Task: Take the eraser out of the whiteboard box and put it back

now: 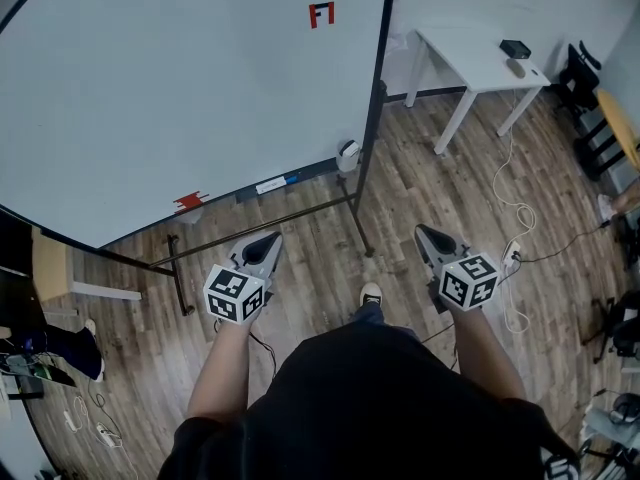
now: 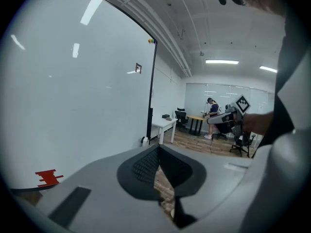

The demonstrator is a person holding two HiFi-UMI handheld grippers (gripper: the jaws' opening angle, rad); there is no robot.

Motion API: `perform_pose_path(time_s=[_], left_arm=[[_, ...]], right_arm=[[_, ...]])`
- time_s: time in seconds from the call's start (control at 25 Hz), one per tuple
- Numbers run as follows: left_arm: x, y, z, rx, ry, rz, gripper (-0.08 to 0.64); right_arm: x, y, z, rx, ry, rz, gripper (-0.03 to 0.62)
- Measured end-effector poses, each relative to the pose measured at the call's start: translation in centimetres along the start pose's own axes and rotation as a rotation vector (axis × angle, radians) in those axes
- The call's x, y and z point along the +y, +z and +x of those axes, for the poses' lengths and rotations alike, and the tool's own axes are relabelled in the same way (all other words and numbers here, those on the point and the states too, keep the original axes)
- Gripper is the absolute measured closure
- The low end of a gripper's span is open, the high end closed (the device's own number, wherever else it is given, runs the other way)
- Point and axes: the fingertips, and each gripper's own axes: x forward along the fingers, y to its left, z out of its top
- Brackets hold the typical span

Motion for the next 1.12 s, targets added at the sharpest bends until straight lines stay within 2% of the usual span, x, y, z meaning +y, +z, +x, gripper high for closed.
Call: perform_pose_path(time_s=[0.72, 1.12], left_arm=[[1.7, 0.8, 8.7, 0.047, -0.003, -0.034, 0.548], [2.3, 1.9, 13.2, 0.077, 0.011, -0.050, 0.548]], right_arm=[[-7.1, 1.1, 5.5, 0.069, 0.041, 0.008, 0.600], [-10.2, 2.1, 8.8, 0.096, 0.093, 0.015, 0.600]])
